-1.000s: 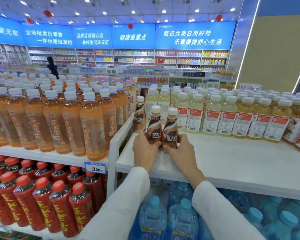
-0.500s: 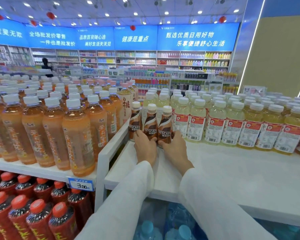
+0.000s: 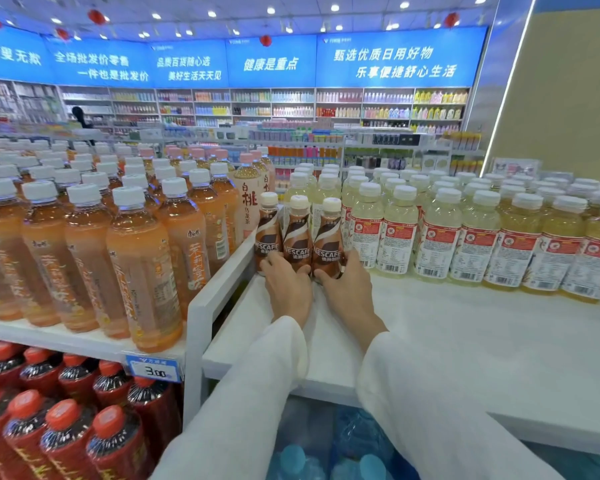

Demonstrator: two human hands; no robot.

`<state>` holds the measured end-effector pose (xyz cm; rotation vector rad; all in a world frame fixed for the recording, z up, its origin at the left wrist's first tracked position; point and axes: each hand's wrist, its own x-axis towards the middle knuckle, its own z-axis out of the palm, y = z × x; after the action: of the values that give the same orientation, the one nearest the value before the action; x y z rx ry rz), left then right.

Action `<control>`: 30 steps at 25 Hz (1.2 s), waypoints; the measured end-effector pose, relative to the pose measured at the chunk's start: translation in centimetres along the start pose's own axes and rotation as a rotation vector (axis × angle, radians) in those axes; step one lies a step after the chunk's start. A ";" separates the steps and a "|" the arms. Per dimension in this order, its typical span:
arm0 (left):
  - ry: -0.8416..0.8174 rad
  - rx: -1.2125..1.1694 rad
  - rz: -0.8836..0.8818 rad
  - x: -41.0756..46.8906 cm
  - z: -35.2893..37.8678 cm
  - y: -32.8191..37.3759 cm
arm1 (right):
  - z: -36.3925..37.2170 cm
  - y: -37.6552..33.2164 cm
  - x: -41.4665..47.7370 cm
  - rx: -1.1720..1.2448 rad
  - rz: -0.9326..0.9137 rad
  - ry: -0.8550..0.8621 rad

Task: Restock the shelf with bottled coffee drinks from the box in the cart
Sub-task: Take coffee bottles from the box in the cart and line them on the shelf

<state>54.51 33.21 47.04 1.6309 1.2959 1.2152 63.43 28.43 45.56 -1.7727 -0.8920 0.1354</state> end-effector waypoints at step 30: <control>-0.140 0.141 0.326 -15.1 -16.4 -5.4 | -10.3 -1.7 -21.3 -0.081 -0.120 -0.092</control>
<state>36.47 19.49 43.39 2.0515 1.0771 1.1912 52.56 7.39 44.24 -1.7944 -1.0811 0.1053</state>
